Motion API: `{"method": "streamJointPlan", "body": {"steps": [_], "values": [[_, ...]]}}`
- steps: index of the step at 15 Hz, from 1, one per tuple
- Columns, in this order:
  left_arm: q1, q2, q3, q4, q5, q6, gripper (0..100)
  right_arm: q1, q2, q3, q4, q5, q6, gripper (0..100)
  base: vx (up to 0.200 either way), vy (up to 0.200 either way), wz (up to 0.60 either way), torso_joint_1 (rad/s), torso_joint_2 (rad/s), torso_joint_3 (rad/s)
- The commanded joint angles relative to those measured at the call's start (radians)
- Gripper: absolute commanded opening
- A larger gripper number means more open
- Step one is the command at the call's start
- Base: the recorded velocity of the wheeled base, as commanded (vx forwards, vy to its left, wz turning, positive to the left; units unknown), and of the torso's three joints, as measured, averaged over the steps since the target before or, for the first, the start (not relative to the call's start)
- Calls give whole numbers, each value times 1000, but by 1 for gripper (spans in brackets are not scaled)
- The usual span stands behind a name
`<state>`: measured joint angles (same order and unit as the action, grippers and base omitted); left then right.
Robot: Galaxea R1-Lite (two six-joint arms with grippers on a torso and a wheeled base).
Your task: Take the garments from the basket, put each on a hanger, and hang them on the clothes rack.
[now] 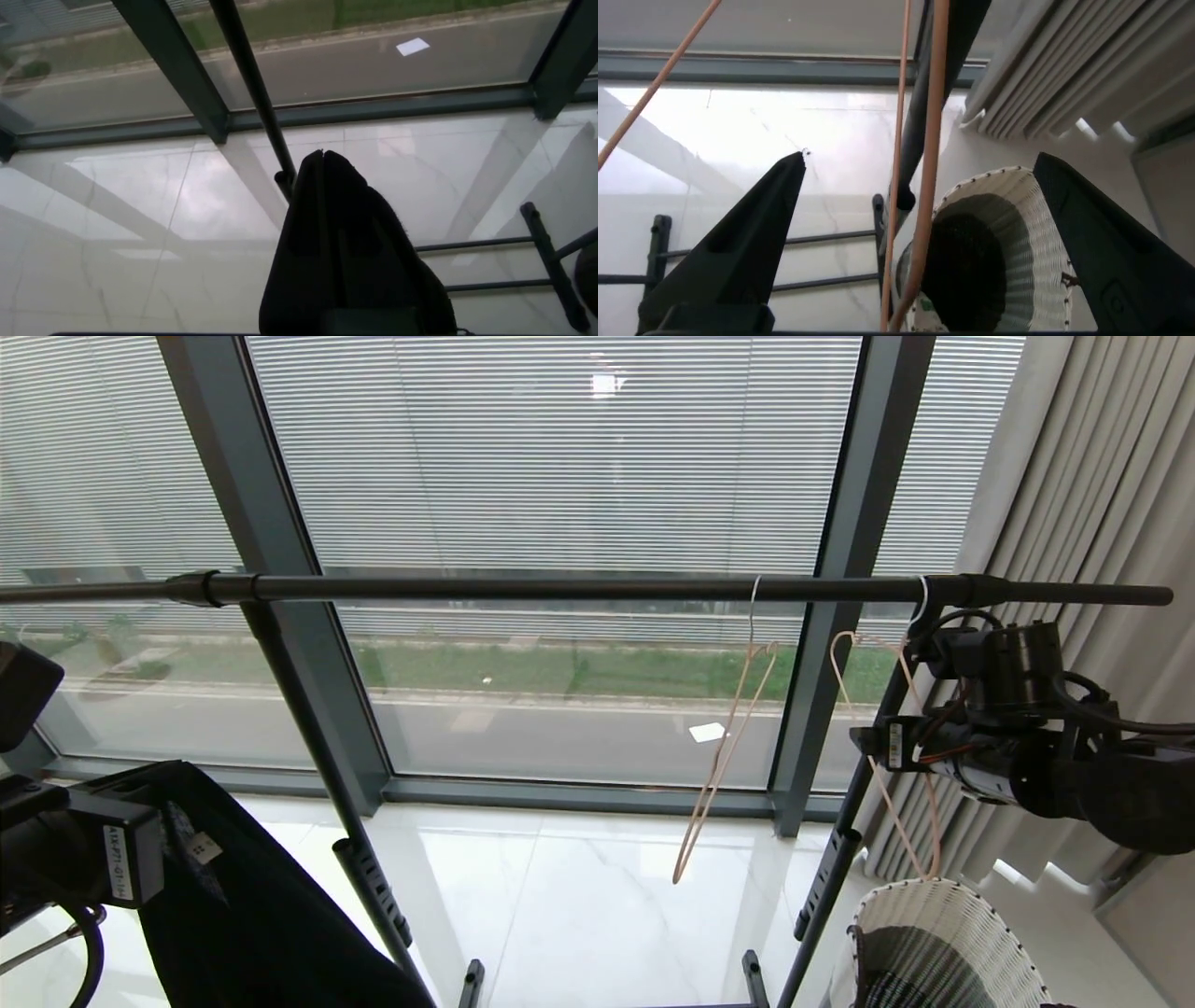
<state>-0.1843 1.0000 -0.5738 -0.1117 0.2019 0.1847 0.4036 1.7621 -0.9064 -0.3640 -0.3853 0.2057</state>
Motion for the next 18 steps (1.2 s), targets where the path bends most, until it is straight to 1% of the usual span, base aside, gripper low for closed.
{"method": "streamJointPlan", "body": {"steps": [1,8,9,18], "values": [[0,3,3,0,1,-1,0,0,37,-2,-1,0,0,100,0,0,0,0,0,0],[0,5,11,0,1,-1,0,0,48,-9,-3,2,0,100,0,0,0,0,0,0],[0,3,14,0,1,-1,0,0,46,-9,-4,3,1,0,0,0,0,0,0,0],[16,0,20,0,1,-1,0,3,22,-8,-4,5,0,0,0,0,0,0,0,0]]}}
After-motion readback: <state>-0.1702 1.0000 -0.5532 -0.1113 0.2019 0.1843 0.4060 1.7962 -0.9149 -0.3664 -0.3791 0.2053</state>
